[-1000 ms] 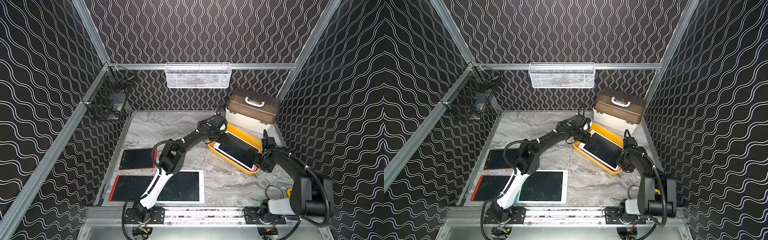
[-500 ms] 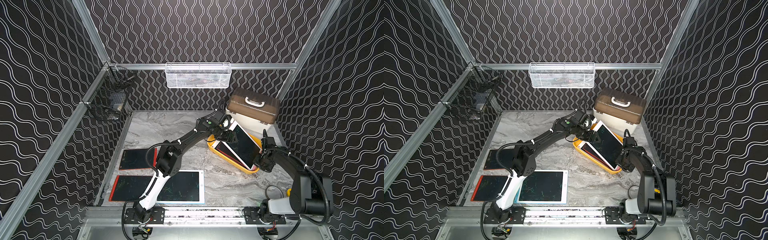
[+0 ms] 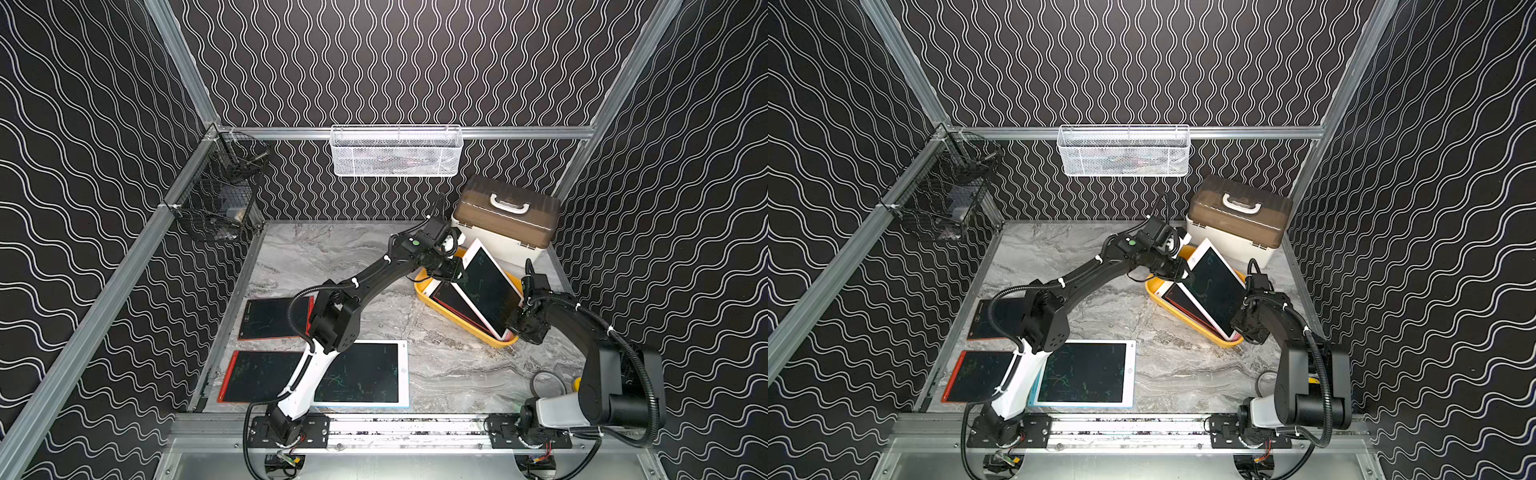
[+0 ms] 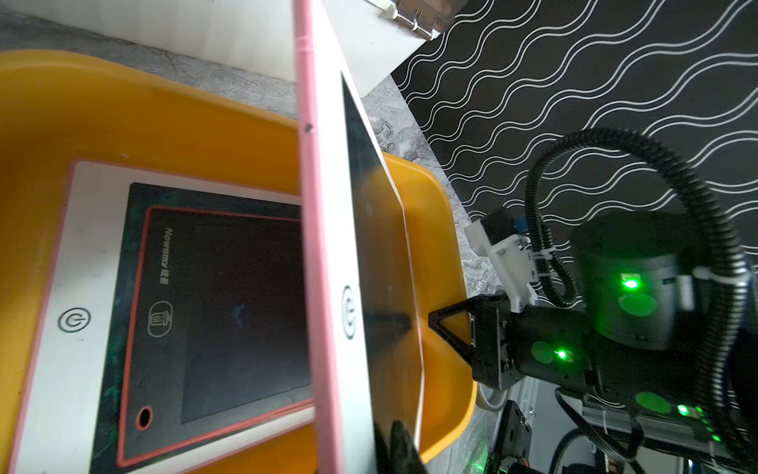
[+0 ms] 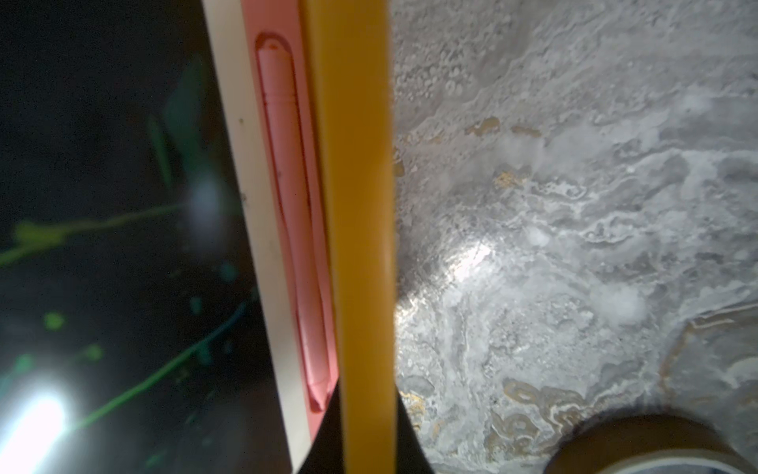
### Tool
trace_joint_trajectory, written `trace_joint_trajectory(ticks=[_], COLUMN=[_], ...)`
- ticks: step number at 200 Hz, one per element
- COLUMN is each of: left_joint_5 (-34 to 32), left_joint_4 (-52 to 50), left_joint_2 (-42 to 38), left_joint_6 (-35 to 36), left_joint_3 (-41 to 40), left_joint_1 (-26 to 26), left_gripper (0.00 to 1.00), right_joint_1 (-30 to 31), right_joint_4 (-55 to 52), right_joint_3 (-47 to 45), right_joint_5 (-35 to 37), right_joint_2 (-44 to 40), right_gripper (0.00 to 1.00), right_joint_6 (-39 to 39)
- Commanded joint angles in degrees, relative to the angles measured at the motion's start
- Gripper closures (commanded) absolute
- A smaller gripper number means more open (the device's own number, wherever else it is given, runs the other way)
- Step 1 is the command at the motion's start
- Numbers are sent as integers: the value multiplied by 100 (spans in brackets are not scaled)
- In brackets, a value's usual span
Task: Take out the writing tablet from the storage box
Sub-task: Pick up the writing tablet from the storage box.
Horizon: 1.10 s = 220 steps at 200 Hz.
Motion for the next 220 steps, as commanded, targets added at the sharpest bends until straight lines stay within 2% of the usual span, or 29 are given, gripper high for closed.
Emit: trace_joint_trajectory(ticks=[1,13,32,60,78,106,126,137,149,184,220], left_joint_5=[293,533,792,1106,1379,1741,1788,1781,1844,2234,2654], left_joint_4=[370,630,942,1250,1703,2456,2452,2226,2158,2424,3704], left_joint_2=[-263,-379,-571,-943,-1250,-1794,-2180,-2346,-2530,-3015,-3398], left_joint_6=[-304,-571,-854,-1192,-1617,-2275,-2296,-2177,-2151,-2430,-3418], left_joint_3=[-173,-371,-639,-948,-1307,-2019,-2364,-2465,-2606,-3041,-3748], left_joint_1=[157,267,415,649,894,1389,1724,1890,2073,2636,3145], left_gripper=[93,100,100,100,100,100,100,100,100,100,100], right_joint_1=[10,10,10,8,4,8,10,10,10,10,82], right_joint_4=[-54,-77,-110,-164,-139,406,1093,1568,2114,3943,5886], right_joint_3=[77,112,172,351,560,853,962,984,975,737,553], right_joint_5=[140,175,239,268,233,-257,-870,-1376,-2000,-4001,-5304], right_joint_2=[18,9,10,-241,-583,-1157,-1378,-1394,-1313,-759,-85], right_gripper=[86,85,81,64,46,31,19,12,8,7,10], right_joint_6=[129,139,159,256,308,312,362,400,465,1125,2141])
